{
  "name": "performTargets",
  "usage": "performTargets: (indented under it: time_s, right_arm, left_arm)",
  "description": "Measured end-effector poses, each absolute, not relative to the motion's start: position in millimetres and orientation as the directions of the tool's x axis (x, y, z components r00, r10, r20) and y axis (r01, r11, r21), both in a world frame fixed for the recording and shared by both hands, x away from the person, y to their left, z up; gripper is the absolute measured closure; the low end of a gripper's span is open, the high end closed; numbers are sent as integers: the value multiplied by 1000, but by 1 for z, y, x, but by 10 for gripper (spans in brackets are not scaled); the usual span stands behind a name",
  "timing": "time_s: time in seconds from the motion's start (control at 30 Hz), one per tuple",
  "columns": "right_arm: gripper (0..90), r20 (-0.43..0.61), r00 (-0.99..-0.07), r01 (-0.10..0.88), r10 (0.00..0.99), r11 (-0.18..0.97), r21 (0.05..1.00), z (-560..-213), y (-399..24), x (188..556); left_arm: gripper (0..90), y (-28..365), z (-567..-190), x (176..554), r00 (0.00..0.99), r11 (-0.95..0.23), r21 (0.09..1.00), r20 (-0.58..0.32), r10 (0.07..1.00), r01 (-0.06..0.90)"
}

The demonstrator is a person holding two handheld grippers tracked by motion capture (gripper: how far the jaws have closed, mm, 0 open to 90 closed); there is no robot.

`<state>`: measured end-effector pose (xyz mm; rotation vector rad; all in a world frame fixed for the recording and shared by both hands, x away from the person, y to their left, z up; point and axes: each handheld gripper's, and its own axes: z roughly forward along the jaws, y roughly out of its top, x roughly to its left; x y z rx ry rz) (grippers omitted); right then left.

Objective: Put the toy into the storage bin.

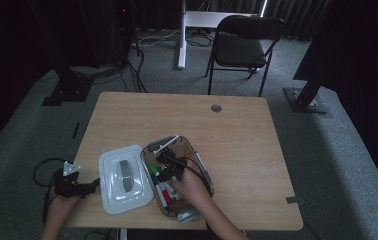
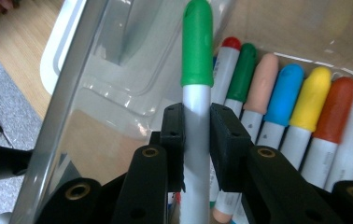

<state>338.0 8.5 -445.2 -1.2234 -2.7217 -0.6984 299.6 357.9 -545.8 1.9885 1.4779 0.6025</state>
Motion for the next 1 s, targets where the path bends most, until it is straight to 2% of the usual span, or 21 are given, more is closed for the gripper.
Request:
performTargets:
  time_s: [0.3, 0.5, 0.77, 1.0]
  right_arm:
    - [756, 258, -690, 722, 676, 622, 303, -459, 18, 338]
    - [738, 264, -699, 715, 665, 632, 299, -459, 20, 338]
    - [718, 255, -700, 709, 667, 608, 358, -448, 4, 339]
    - [700, 259, -693, 701, 673, 546, 459, -417, -31, 339]
  left_arm:
    - [12, 358, -546, 300, 283, -215, 686, 14, 959, 695]
    - [12, 358, -546, 300, 283, -215, 686, 14, 959, 695]
    - [12, 358, -546, 300, 283, -215, 686, 14, 959, 695]
    - [12, 358, -546, 300, 284, -216, 684, 13, 959, 697]
